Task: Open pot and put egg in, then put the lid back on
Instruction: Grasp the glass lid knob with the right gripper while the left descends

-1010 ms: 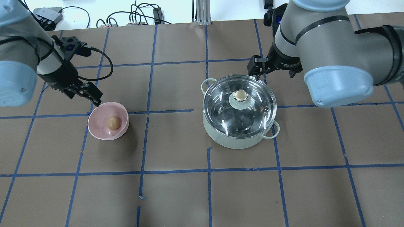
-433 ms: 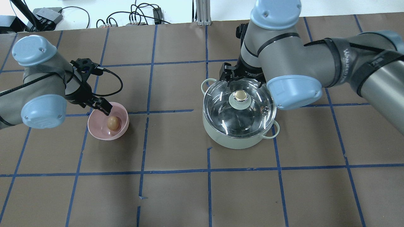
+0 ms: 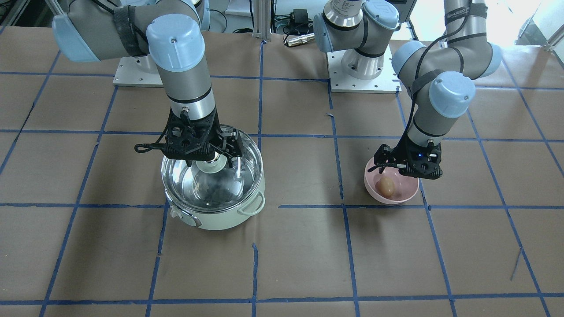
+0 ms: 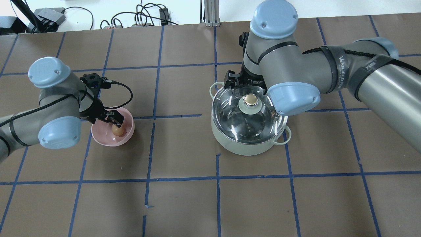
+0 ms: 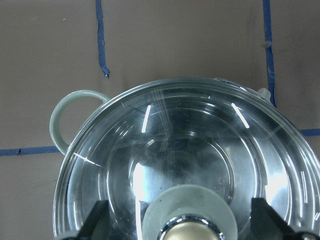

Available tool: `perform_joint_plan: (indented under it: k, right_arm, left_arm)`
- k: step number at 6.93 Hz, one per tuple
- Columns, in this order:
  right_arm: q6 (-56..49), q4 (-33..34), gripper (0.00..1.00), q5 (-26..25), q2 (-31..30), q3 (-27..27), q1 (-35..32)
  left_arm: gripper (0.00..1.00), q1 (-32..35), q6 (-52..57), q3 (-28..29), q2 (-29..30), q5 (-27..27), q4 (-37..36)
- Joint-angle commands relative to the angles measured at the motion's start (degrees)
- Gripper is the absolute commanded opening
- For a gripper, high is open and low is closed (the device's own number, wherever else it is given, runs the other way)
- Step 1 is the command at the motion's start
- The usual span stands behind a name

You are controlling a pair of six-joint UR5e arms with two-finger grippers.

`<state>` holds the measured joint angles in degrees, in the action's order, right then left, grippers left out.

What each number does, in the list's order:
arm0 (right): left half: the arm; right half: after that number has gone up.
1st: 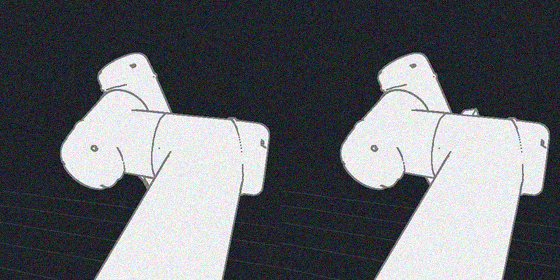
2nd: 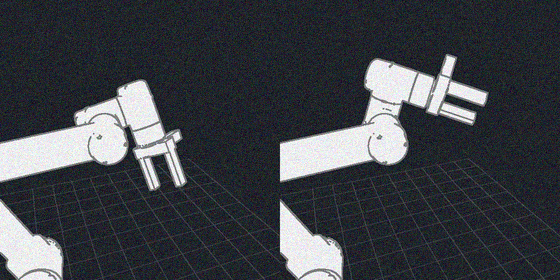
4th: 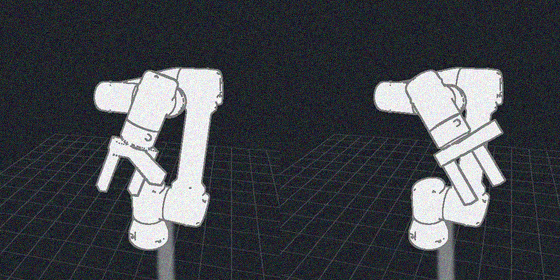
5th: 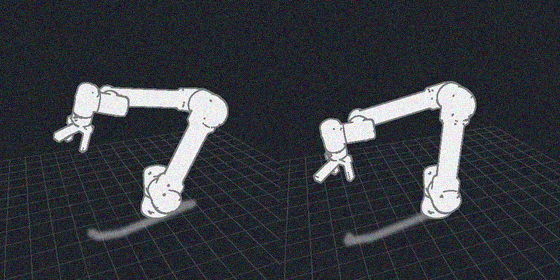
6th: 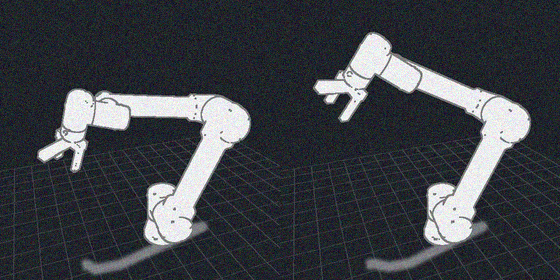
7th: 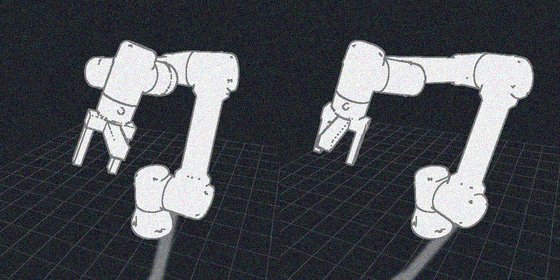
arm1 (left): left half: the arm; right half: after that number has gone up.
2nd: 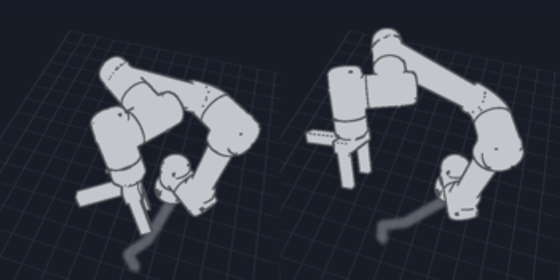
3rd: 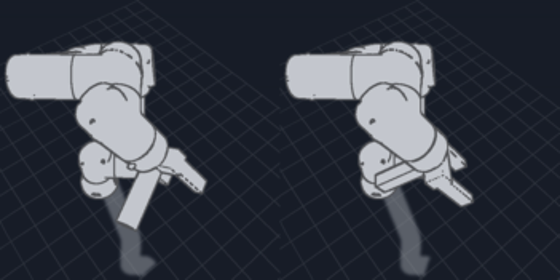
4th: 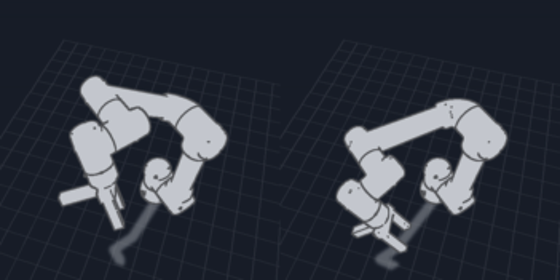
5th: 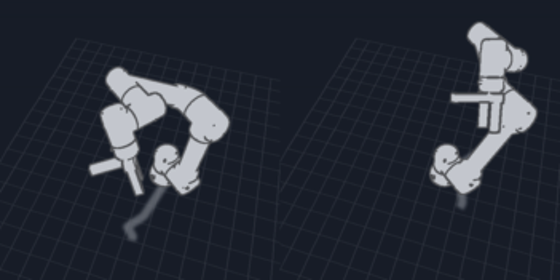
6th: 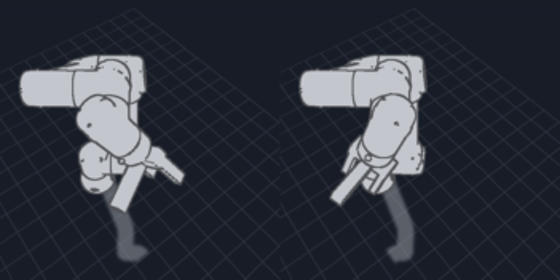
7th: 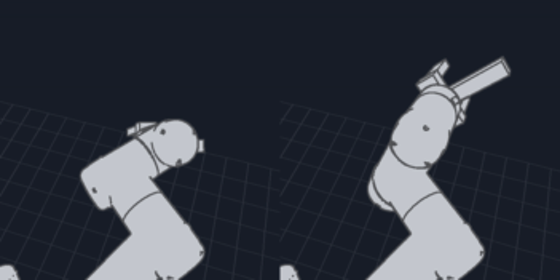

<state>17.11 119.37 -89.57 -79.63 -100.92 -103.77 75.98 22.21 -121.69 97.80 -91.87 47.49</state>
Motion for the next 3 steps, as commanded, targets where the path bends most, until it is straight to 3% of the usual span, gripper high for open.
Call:
perform_joint_plan:
  k: [1, 3]
  right_arm:
    - [0.12, -0.02, 0.96, -0.34, 0.09, -0.5, 0.06]
    - [0.65, -0.63, 0.87, -0.43, -0.09, -0.5, 0.06]
  left_arm:
    - [0.98, 0.04, -2.79, -2.41, 0.81, 0.73, -3.81]
    - [0.98, -0.05, -6.98, -2.67, 0.9, 0.73, -3.72]
